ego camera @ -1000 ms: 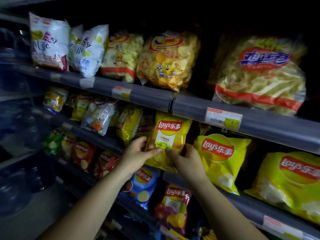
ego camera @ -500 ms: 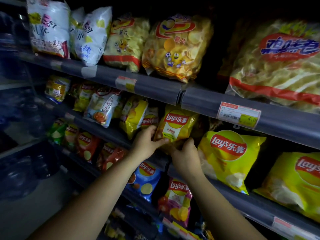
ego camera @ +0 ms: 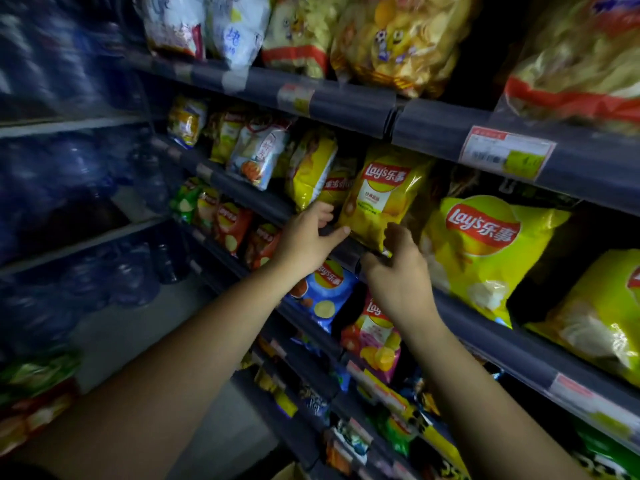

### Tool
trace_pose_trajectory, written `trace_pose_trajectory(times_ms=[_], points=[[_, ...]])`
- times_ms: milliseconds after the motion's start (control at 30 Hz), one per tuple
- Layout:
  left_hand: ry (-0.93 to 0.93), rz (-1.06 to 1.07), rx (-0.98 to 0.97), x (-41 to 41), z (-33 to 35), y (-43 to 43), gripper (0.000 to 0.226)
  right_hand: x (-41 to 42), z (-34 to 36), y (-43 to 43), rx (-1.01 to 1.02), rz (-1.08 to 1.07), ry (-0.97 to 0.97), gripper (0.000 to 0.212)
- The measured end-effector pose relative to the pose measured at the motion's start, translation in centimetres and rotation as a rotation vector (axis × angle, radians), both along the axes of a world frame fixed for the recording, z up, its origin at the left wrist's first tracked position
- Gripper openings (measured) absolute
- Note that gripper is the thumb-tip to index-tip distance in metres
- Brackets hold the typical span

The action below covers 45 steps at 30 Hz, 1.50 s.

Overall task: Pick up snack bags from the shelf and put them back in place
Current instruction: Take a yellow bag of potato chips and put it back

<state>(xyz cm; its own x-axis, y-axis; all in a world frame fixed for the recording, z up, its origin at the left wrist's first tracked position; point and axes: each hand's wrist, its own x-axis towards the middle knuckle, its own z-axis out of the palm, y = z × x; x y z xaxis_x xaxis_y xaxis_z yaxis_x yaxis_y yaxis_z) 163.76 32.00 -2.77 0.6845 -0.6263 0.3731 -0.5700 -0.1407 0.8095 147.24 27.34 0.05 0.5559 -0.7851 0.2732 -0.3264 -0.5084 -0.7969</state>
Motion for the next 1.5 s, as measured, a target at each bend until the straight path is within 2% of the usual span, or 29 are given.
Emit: trace_pose_trajectory(times_ms=[67,200,333,433,667,800,867,1067,1133,1233,1267,1367,1467,1500], points=[[-0.004,0.012,0.013,-0.3,0.3,0.9,0.049,0.0,-0.1,0.1,0.016,0.041,0.013,0.051],[0.005,0.036,0.018,-0.3,0.6,2.3,0.037,0.2,0.2,0.9,0.053,0.115,-0.001,0.054],[0.019,0.059,0.009,0.3,1.0,3.2,0.032,0.3,0.6,1.4,0.096,0.128,-0.014,0.040],[0.032,0.075,0.009,0.9,1.7,3.4,0.028,0.6,1.0,1.5,0.121,0.133,-0.015,0.043],[0.015,0.153,0.049,5.0,3.0,2.0,0.032,3.8,1.3,0.5,0.091,0.114,0.011,0.038],[-0.043,0.192,0.103,9.9,3.3,0.3,0.040,8.8,0.7,-0.7,0.085,0.091,-0.030,0.030],[-0.076,0.180,0.112,12.7,3.5,-0.8,0.042,12.2,0.6,-1.3,0.088,0.045,-0.043,0.034],[-0.171,-0.064,0.106,21.0,4.1,-5.7,0.048,23.1,1.8,-4.5,0.004,-0.281,-0.200,0.093],[-0.166,-0.160,0.085,22.6,4.5,-6.7,0.049,25.2,2.9,-5.9,-0.017,-0.374,-0.175,0.086],[-0.178,-0.277,0.054,23.3,5.8,-7.6,0.044,26.8,3.9,-6.5,-0.047,-0.413,-0.097,0.045],[-0.168,-0.323,0.048,23.4,6.3,-7.7,0.042,27.1,4.0,-6.5,-0.069,-0.422,-0.111,0.037],[-0.008,-0.493,0.016,23.8,7.9,-7.2,0.037,26.5,4.3,-6.0,-0.015,-0.405,-0.264,0.037],[0.240,-0.758,-0.049,24.0,8.3,-4.8,0.020,24.4,4.4,-4.9,0.218,-0.281,-0.487,0.036],[0.289,-0.837,-0.074,24.0,8.1,-3.9,0.023,23.5,4.3,-4.2,0.311,-0.215,-0.530,0.034]])
